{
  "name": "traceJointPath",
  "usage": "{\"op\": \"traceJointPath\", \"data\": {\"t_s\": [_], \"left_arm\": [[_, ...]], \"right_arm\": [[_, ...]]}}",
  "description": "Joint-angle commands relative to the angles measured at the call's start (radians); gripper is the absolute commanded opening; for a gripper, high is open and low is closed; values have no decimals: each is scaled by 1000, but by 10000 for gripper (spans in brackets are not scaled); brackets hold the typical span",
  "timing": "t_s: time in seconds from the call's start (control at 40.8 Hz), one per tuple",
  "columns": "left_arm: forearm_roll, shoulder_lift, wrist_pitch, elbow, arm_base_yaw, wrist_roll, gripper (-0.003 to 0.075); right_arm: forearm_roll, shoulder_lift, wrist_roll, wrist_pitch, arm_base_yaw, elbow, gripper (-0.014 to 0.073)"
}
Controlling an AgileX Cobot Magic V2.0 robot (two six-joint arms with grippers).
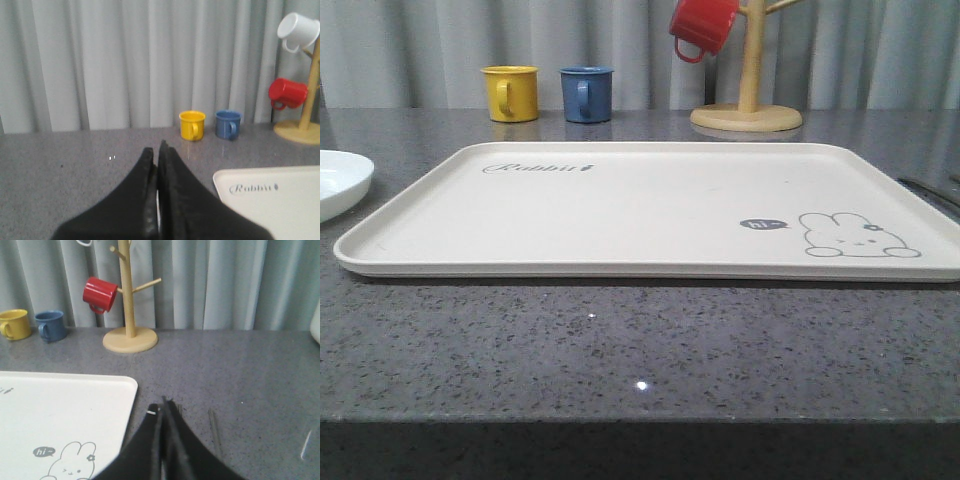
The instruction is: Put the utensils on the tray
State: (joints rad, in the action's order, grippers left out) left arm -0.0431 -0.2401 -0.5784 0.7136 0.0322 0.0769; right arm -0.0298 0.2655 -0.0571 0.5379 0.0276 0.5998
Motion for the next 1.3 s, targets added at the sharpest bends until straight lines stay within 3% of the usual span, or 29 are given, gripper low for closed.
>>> {"op": "traceJointPath", "data": {"t_s": [0.0,0.368,0.441,0.491,0.54,0.613,0.662,0.711,0.76,0.932,1.128,1.275], "left_arm": [[-1,-86,-17,56,-1,-1,-20],[-10,-203,-43,-13,-1,-1,-20],[-10,-207,-43,-18,-1,-1,-18],[-10,-215,-52,-18,-1,-1,14],[-8,-224,-59,-18,-1,-1,88],[4,-239,-83,-14,-1,-1,258],[16,-248,-104,-6,-1,-1,402],[25,-265,-136,9,-1,-1,491],[29,-290,-186,34,-1,-1,530],[69,-481,-393,160,-1,-1,511],[193,-719,-448,247,-48,-38,511],[43,-878,-413,308,-196,25,511]], "right_arm": [[2,77,3,-13,-7,50,-115],[8,175,3,62,-7,40,-102],[13,175,3,68,-7,40,-18],[13,175,3,68,-7,40,86],[13,175,3,68,-7,40,230],[13,175,3,70,-7,40,381],[13,175,3,70,-7,40,453],[13,175,3,70,-7,40,478],[13,175,3,70,-7,40,482],[13,175,3,70,-7,40,482],[13,175,3,70,-7,40,482],[13,175,3,70,-7,40,482]]}}
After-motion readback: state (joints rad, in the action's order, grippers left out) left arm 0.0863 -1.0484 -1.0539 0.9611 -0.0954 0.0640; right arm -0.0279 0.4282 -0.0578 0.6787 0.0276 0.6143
